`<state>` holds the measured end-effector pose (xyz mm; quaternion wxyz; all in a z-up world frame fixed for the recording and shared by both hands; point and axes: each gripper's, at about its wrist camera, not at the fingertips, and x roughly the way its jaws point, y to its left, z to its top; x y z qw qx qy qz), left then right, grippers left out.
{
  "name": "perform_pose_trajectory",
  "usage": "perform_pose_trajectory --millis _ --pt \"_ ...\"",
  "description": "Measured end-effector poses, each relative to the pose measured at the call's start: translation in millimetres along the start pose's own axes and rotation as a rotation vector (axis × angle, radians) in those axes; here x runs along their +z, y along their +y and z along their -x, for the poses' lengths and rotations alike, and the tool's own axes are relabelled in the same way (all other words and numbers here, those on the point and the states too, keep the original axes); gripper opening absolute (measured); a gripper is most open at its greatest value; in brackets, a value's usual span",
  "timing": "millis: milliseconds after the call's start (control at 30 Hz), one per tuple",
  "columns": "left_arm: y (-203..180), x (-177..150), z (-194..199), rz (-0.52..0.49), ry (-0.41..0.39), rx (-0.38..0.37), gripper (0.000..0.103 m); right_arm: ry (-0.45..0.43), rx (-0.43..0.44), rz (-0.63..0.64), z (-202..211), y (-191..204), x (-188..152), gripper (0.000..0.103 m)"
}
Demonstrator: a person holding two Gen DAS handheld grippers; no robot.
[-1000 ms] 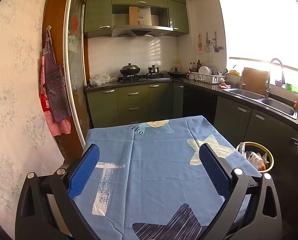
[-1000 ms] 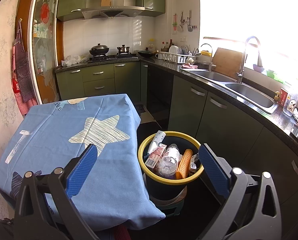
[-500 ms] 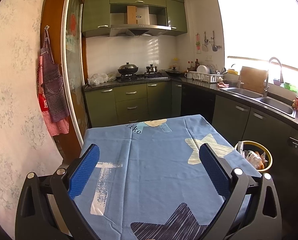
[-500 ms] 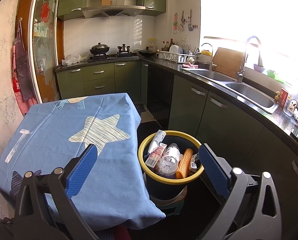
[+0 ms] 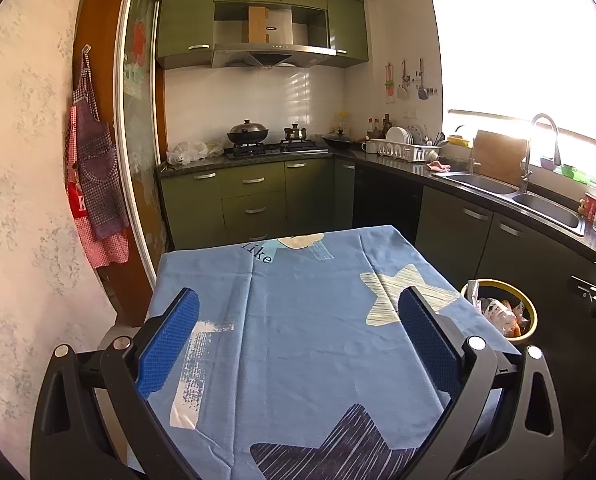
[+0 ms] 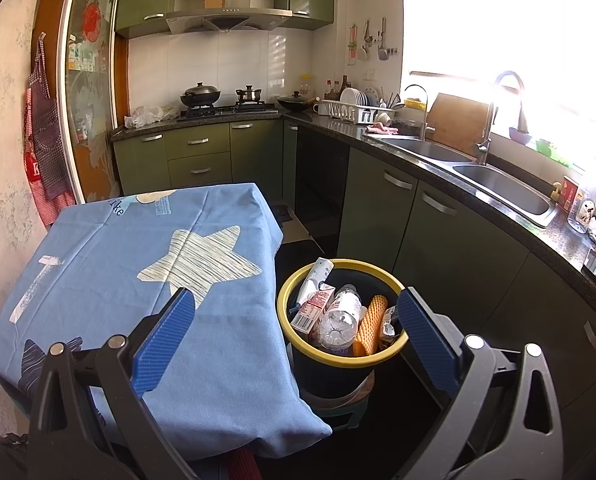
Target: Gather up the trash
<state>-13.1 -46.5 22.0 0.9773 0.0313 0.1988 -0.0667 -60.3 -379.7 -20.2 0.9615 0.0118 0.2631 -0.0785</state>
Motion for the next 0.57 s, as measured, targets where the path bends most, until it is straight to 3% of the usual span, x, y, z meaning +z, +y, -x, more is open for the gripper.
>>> perform_pose_trajectory --millis 200,367,567 --pt "1.6 2.9 -10.8 0.024 0.007 -0.058 0.098 0.002 0.0 0.0 -0.4 0.0 -0.2 0.096" --pt "1.9 8.3 -29.5 0.006 0.029 -0.032 0.098 0.007 0.0 -0.001 -3.2 -1.0 -1.8 0.096" --pt "26.8 8.4 -93.5 0.017 0.152 -0.002 0.098 0.038 0.029 0.015 -31.1 7.4 9.3 0.096"
